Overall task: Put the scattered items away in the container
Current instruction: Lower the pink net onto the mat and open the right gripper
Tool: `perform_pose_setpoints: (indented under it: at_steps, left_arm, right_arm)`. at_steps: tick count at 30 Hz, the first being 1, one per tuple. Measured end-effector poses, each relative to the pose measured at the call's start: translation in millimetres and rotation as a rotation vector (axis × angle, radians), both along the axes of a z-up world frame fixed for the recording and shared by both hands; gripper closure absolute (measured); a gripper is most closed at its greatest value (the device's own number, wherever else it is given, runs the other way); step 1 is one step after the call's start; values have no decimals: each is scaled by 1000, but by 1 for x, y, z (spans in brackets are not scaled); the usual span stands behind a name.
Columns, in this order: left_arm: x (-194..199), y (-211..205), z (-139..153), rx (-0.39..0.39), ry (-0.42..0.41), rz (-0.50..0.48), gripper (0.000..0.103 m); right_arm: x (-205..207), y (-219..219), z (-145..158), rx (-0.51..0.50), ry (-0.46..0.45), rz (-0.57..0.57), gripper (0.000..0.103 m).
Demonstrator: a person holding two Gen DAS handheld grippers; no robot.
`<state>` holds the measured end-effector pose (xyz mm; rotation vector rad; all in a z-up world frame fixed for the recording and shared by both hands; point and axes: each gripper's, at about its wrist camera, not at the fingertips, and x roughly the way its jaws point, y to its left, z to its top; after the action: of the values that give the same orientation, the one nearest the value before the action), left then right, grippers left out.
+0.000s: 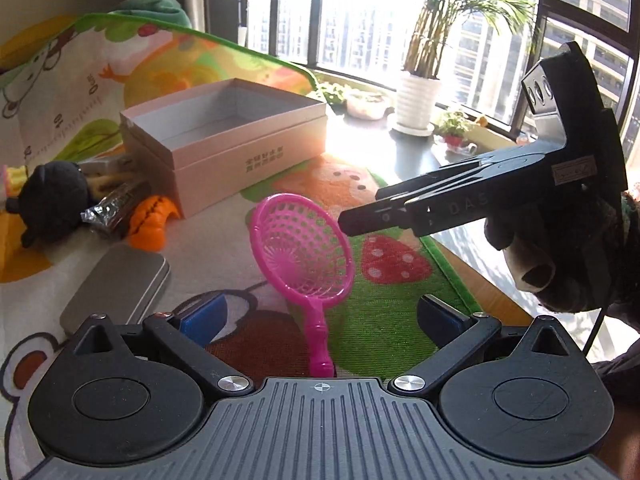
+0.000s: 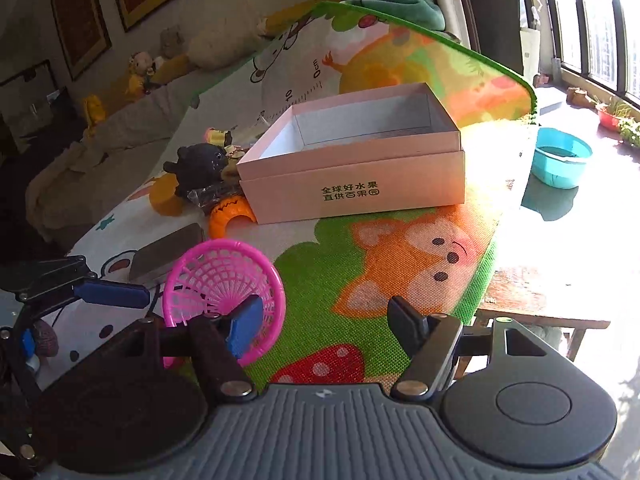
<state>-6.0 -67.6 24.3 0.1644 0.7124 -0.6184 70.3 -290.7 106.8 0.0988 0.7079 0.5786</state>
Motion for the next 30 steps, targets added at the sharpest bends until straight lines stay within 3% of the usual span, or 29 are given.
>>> perform_pose_setpoints:
  at_steps: [3, 6, 10, 13, 17, 23, 25, 30]
  left_arm:
    - [-5, 4, -1, -17, 15, 4, 0]
    - [-14, 1, 0, -26, 3, -24, 0]
    - [-26, 1, -3, -26, -8, -44, 0]
    - [-32, 6, -7, -27, -13, -37, 0]
    - [-37, 23, -9, -42, -20, 8, 0]
    - [-45, 63, -13, -45, -12, 148, 0]
    - [-47, 75, -15, -46, -5, 201, 0]
    - [-43, 87, -14, -61, -3, 297, 0]
  right_arm:
    - [0, -3, 9, 97, 41, 22, 33]
    - [5, 7, 5, 193, 158, 65, 33]
    - [13, 34, -2, 289, 287, 130, 33]
    - [16, 62, 7, 361, 329, 224, 33]
    - [19, 110, 21, 349, 334, 335, 31]
    - [25, 179, 19, 280, 390, 457, 31]
    - [21, 191, 26, 251, 333, 467, 31]
    - [4, 186, 44, 21, -8, 310, 31]
